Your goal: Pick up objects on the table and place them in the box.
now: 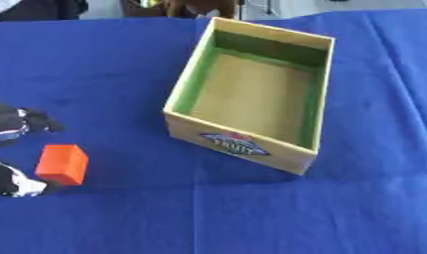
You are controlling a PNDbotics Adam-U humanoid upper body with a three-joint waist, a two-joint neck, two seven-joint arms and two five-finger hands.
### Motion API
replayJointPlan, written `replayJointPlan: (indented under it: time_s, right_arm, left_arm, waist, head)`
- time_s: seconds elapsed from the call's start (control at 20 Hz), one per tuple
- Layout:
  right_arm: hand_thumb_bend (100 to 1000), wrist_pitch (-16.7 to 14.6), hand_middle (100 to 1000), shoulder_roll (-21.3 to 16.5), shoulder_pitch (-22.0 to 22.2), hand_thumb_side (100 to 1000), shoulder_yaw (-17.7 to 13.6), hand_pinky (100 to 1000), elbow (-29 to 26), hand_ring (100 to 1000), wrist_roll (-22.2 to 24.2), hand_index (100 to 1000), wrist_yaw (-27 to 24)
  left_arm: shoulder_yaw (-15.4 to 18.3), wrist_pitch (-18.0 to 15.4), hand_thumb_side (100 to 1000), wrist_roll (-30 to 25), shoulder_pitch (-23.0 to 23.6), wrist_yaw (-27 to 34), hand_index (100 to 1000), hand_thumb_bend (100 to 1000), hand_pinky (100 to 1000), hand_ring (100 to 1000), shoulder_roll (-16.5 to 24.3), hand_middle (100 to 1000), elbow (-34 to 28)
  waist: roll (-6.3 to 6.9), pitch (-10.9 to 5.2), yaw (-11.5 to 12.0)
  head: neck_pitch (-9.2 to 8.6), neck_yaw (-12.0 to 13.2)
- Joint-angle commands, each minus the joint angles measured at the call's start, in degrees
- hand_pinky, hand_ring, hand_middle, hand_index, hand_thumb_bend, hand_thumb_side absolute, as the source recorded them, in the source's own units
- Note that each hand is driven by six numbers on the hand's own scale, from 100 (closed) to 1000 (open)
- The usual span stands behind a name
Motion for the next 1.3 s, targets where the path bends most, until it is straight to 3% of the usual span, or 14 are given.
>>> replayJointPlan:
  time_s: [0.05, 0.45, 0.8, 1.05, 1.1, 1.3]
  right_arm:
    - [100, -0.09, 602, -0.50, -0.50, 567, -0.02, 740, -0.85, 653, 0.20, 798, -0.15]
    - [100, -0.01, 602, -0.22, -0.55, 567, -0.16, 741, -0.85, 655, 0.15, 799, -0.01]
    - [100, 0.04, 602, -0.12, -0.53, 567, -0.31, 742, -0.85, 656, 0.00, 799, 0.06]
    - [100, 0.15, 602, -0.06, -0.43, 566, -0.35, 743, -0.85, 656, -0.03, 799, 0.06]
    - [100, 0.19, 602, -0.04, -0.41, 566, -0.35, 743, -0.85, 657, -0.03, 799, 0.07]
    - [100, 0.40, 602, -0.05, -0.29, 564, -0.41, 743, -0.85, 657, -0.16, 799, 0.17]
  left_arm:
    - [-0.44, -0.51, 667, 0.88, -1.09, -0.76, 955, 610, 628, 815, 0.46, 829, 1.02]
    - [-2.28, -1.91, 663, 0.56, -2.13, -0.34, 942, 613, 617, 808, -0.89, 814, 4.43]
    - [-3.02, -2.48, 657, 0.78, -2.66, -0.08, 891, 587, 585, 776, -1.44, 737, 6.28]
    - [-2.86, -1.80, 636, 3.66, -2.92, -0.80, 792, 448, 513, 691, -1.57, 594, 6.41]
    - [-2.81, -1.52, 612, 4.59, -2.95, -0.90, 752, 371, 469, 644, -1.58, 538, 6.32]
    - [-2.12, 0.30, 565, 9.26, -3.19, -1.49, 686, 248, 388, 580, -1.56, 471, 5.42]
  waist:
    - [-0.03, -1.10, -0.11]
    - [-0.11, -0.68, -0.41]
    - [-0.18, -0.60, -0.56]
    - [-0.17, -0.69, -0.56]
    - [-0.17, -0.70, -0.55]
    - [-0.16, -0.77, -0.46]
  head:
    - [-0.65, 0.22]
    - [-0.65, 0.36]
    - [-0.76, 0.42]
    - [-0.80, 0.38]
    - [-0.79, 0.36]
    - [-0.73, 0.29]
